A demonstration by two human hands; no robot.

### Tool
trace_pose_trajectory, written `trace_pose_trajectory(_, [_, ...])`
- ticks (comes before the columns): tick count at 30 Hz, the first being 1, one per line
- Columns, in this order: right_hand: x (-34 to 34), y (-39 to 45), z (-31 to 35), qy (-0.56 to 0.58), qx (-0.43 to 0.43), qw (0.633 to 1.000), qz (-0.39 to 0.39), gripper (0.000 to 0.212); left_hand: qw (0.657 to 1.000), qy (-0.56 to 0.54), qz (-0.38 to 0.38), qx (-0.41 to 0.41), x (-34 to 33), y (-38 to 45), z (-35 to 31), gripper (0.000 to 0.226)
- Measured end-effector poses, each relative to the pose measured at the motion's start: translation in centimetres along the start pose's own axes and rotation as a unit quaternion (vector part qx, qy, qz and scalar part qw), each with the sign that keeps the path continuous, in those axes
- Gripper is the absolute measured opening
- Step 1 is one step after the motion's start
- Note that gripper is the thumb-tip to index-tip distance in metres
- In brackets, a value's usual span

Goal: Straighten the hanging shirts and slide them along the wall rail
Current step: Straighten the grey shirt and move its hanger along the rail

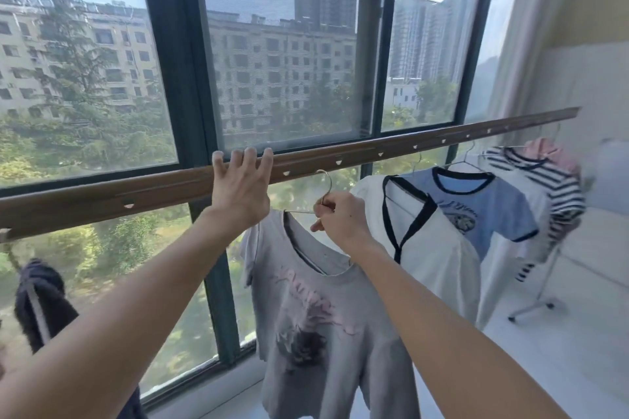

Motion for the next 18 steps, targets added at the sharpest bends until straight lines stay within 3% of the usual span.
trace_pose_trajectory(7, [3.7, 2.1, -2.9, -0.009, -0.014, 1.0, -0.023, 0.024, 0.999, -0.007, 0.036, 0.0, -1.6, 3.4, -3.0, 0.078])
trace_pose_trajectory(18, [3.5, 7.6, -4.7, 0.006, -0.013, 0.999, -0.035, 0.022, 0.999, 0.036, -0.027, 0.029, -3.0, 3.5, -4.1, 0.068])
Point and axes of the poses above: each hand's wrist, its own y-axis towards the middle knuckle, its own x-axis out of the back of the hand, z = x × y, the point moved 3 cm from there along y, towards the middle knuckle, and after that the axes turned 4 degrees about -x, right-handed, at the moved point
